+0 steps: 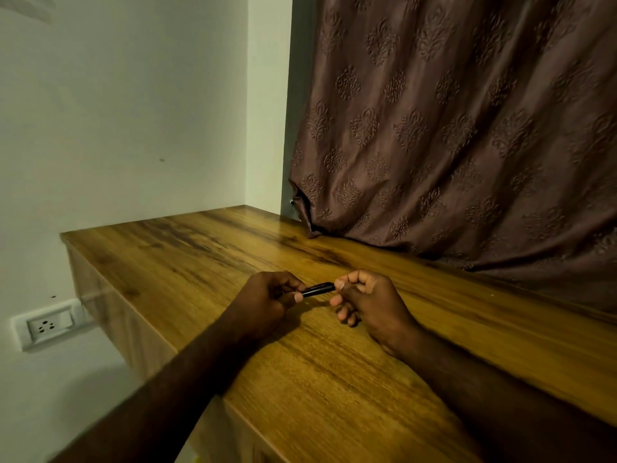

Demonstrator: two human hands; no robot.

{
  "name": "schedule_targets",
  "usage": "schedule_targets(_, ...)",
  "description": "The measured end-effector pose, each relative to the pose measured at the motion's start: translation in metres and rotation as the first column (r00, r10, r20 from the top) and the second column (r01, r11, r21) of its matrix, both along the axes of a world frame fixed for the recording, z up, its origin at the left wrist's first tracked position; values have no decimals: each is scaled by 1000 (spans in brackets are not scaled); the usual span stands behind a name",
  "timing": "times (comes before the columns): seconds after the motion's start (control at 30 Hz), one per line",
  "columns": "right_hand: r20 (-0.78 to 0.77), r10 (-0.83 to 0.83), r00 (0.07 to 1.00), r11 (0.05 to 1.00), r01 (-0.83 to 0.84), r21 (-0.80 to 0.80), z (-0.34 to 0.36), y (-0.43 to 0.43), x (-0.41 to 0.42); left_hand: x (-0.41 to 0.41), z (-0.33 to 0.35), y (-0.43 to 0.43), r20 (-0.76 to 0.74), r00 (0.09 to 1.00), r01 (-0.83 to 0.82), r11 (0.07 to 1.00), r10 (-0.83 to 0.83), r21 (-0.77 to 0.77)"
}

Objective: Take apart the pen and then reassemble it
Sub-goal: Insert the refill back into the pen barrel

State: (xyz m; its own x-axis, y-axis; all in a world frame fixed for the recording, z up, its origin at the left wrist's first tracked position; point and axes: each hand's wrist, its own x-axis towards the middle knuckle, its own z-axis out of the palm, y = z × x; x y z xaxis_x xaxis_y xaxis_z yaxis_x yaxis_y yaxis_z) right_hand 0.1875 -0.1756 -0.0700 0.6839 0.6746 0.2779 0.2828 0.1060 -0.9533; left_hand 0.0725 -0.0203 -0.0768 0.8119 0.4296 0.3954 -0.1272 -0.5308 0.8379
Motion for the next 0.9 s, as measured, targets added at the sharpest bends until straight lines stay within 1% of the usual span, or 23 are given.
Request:
schedule_targets(0.1,1,-5,1000,1000,5,-1,0,0,1,2,-3,3,8,1000,-7,1000,7,10)
schedule_targets(0.2,-44,12,999,1000,-11,22,1,0,0,4,-6,5,18,1000,-24,1000,25,-13)
schedule_targets(0.27,-84,27,996,999,-25,27,3,1,0,5,-6,5,23,999,-32,999,31,15)
schedule_targets(0.33,-87,52,995,999,-52,6,4,3,0,5,-5,5,18,999,-28,998,27,63)
schedule_targets(0.4,-94,63,994,998,-64,-4,4,6,-3,4,-5,4,23,1000,-20,998,19,56)
schedule_targets(0.5,-175,31,984,999,-23,49,9,9,-5,4,-5,6,28,999,-47,999,46,9)
schedule_targets(0.57,-225,-9,974,997,26,74,13,11,-5,4,-5,6,-6,998,-66,997,66,-42)
schedule_targets(0.67,-248,-95,964,986,126,112,15,18,-9,3,-6,4,-49,999,-21,986,13,-168)
schedule_targets(0.73,-270,-123,955,974,169,154,14,23,-15,4,-7,5,-55,998,1,984,-11,-177)
schedule_targets(0.8,-294,-136,946,965,194,178,14,24,-18,5,-8,6,-67,998,-2,980,-12,-201)
schedule_targets(0.9,-292,-151,944,964,206,169,15,20,-17,5,-11,5,-59,997,28,951,-49,-309)
